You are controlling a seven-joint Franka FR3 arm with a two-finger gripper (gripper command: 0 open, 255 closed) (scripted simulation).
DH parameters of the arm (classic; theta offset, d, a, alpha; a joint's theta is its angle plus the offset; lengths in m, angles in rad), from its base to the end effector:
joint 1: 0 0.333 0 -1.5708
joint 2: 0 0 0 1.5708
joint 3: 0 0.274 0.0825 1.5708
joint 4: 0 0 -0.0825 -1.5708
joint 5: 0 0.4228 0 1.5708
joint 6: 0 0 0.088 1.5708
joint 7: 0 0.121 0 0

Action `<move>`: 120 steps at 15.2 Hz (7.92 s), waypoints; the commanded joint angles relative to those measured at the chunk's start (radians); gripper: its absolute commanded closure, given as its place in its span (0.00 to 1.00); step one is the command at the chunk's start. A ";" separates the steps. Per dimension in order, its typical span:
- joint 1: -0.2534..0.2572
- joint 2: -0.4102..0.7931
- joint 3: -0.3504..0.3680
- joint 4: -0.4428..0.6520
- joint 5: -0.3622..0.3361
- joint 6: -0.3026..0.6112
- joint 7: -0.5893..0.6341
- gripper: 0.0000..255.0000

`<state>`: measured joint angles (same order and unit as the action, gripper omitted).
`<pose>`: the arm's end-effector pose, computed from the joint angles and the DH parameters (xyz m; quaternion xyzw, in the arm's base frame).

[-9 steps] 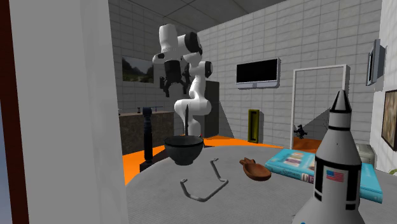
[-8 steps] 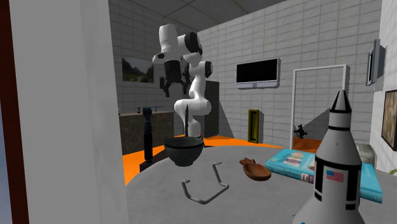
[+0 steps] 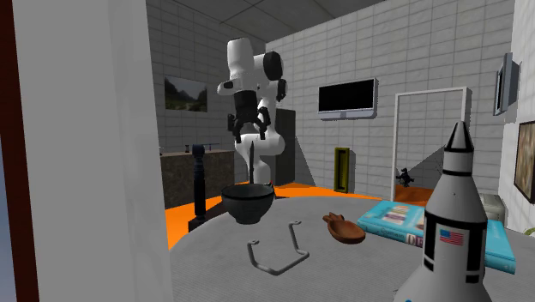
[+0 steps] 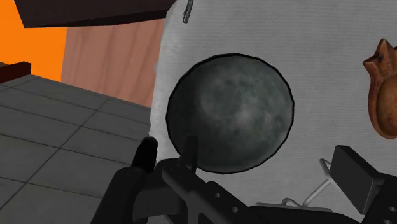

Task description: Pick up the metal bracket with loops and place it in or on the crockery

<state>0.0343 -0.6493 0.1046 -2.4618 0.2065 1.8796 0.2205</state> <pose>0.4209 0.0765 0.4645 -0.9941 0.0783 -0.0211 0.0723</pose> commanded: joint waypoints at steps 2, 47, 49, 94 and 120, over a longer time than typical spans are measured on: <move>0.000 0.092 0.062 0.017 0.023 0.090 0.097 0.00; 0.088 1.134 0.218 0.673 -0.366 0.492 0.989 1.00; 0.088 1.134 0.218 0.673 -0.366 0.492 0.989 1.00; 0.062 1.253 0.237 1.024 -0.315 0.093 0.861 1.00; -0.038 0.922 0.263 0.790 -0.214 0.006 0.786 1.00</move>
<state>0.0106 0.3107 0.3671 -1.6138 -0.0202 1.8650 1.0207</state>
